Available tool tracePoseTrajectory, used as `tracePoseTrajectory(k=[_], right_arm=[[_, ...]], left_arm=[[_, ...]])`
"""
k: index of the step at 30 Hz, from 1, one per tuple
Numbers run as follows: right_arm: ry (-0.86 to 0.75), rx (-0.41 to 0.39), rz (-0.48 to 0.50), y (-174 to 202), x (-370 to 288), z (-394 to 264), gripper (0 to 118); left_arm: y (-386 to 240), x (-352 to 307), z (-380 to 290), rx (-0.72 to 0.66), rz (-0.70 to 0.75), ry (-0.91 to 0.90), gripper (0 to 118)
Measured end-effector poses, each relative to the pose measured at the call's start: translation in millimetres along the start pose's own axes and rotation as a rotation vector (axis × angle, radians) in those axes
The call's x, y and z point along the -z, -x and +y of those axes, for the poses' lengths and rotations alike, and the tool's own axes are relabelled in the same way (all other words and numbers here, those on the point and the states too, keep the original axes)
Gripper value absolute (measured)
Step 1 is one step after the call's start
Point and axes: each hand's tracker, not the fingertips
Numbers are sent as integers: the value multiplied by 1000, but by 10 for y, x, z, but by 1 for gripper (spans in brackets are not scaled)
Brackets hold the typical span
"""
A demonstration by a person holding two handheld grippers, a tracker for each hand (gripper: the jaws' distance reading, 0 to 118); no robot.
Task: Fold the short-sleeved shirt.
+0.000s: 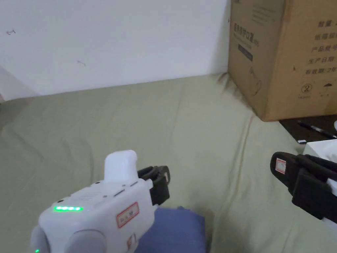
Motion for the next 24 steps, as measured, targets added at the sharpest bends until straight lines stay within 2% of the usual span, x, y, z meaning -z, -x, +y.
tracePoseTrajectory(k=[3, 7, 9, 11, 12, 14, 15, 16, 17, 20, 24], right_arm=[[-115, -76, -6, 167, -97, 97, 0], [-301, -182, 13, 355, -216, 4, 0], [-393, -290, -124, 462, -233, -169, 0], [-463, -441, -348, 523, -119, -409, 0], [-428, -457, -395, 484, -38, -501, 0], [-360, -343, -379, 329, 8, -615, 0], [-327, -297, -418, 284, 10, -659, 0], [-295, -275, -455, 225, 10, -684, 0], [-267, -257, -447, 184, -5, -707, 0], [-256, -297, -452, 170, -66, -745, 0], [-282, -290, -455, 218, -146, -704, 0]], left_arm=[[4, -510, 162, 107, 196, -204, 0], [-21, -935, 134, 180, 333, -334, 0], [-10, -1038, -27, 214, 382, -423, 0], [50, -1021, -244, 261, 415, -454, 0], [114, -985, -335, 240, 406, -425, 0], [247, -898, -456, 164, 447, -314, 0], [282, -885, -531, 160, 473, -304, 0], [288, -895, -610, 178, 488, -308, 0], [299, -912, -655, 193, 493, -316, 0], [295, -918, -664, 196, 462, -297, 0], [284, -926, -640, 189, 466, -297, 0]])
